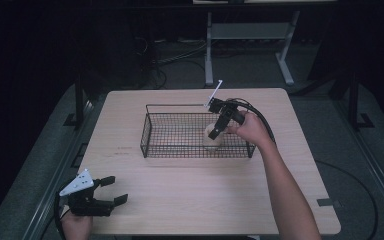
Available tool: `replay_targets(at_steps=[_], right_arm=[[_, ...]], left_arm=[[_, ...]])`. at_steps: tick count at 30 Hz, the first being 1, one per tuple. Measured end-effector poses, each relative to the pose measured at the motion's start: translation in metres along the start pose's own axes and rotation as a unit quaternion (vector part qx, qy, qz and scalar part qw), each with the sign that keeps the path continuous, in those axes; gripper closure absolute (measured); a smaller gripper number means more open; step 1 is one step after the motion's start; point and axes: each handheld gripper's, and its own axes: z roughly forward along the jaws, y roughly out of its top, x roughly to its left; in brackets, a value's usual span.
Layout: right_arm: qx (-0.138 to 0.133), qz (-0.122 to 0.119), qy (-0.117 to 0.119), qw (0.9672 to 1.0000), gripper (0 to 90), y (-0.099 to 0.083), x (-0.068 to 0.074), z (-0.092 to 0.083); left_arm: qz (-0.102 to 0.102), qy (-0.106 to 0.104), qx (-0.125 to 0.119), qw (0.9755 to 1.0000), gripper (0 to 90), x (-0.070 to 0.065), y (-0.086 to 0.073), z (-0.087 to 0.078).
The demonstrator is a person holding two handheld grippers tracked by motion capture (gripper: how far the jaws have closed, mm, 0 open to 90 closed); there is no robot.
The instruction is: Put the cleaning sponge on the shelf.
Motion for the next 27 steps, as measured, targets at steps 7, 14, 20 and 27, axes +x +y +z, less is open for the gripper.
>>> replay_targets(at_steps=[7,14,20,27], right_arm=[[-0.013,-0.004,-0.006,0.9999,17.1,-0.005,0.005,-0.015],[-0.02,-0.006,-0.007,0.9998,17.6,-0.011,0.012,-0.027],[-0.025,0.0,-0.005,0.9997,17.6,-0.018,0.016,-0.031],[-0.023,0.001,0.004,0.9997,16.9,-0.025,0.019,-0.035]], left_arm=[[0.0,0.0,0.0,1.0,13.4,0.0,0.0,-0.001],[0.003,-0.003,0.003,1.0,13.4,-0.001,0.001,0.002],[0.002,-0.002,0.002,1.0,13.4,-0.001,0.001,0.002],[0.001,-0.003,0.001,1.0,13.4,-0.001,0.001,0.002]])
